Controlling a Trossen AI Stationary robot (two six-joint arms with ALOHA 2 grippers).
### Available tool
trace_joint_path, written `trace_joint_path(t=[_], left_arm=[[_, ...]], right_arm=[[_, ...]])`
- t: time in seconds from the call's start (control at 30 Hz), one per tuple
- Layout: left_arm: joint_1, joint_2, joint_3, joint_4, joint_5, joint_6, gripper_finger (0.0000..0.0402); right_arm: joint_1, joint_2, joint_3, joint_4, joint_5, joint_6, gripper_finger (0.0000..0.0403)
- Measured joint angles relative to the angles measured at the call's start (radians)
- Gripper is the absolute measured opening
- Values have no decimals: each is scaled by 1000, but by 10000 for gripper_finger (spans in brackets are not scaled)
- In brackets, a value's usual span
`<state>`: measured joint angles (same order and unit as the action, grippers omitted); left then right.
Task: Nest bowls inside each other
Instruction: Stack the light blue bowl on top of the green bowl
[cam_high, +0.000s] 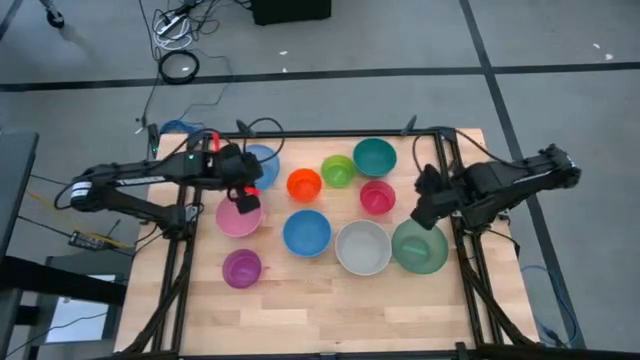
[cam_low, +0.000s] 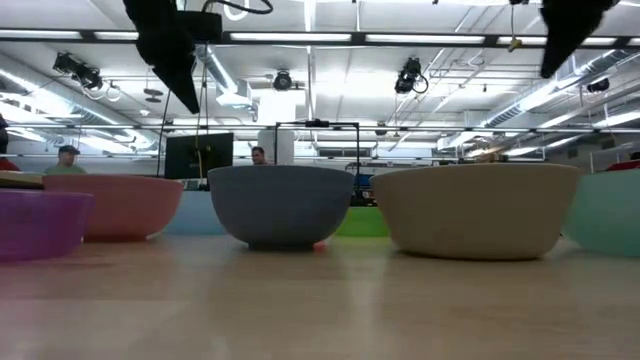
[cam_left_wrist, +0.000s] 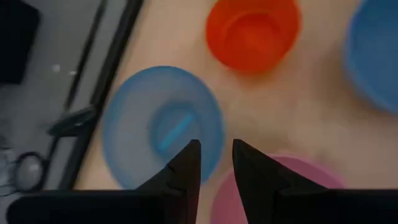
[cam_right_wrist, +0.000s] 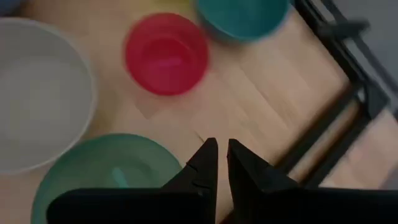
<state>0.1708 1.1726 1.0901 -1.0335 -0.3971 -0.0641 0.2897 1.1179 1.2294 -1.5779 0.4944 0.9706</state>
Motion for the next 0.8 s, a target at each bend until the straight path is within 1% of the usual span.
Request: trace_joint_path(t=[0.07, 0.2, 0.37, 0.5, 0.7, 0.8], left_arm=[[7, 20, 0, -5, -11, 31, 102], [33, 82, 0, -13, 3, 90, 102], [61, 166, 0, -1, 73, 132, 102], [81, 219, 0, 54, 144, 168, 102], [140, 275, 0, 94, 154, 206, 102], [182, 290, 0, 91, 192, 184, 102]], right_arm=[[16, -22, -6, 14, 2, 40, 29], [53, -55, -9, 38, -10, 89, 38], [100, -81, -9, 39, -42, 161, 66], [127, -83, -9, 38, -42, 174, 86], [140, -83, -9, 34, -34, 172, 96], [141, -83, -9, 34, -34, 164, 96]])
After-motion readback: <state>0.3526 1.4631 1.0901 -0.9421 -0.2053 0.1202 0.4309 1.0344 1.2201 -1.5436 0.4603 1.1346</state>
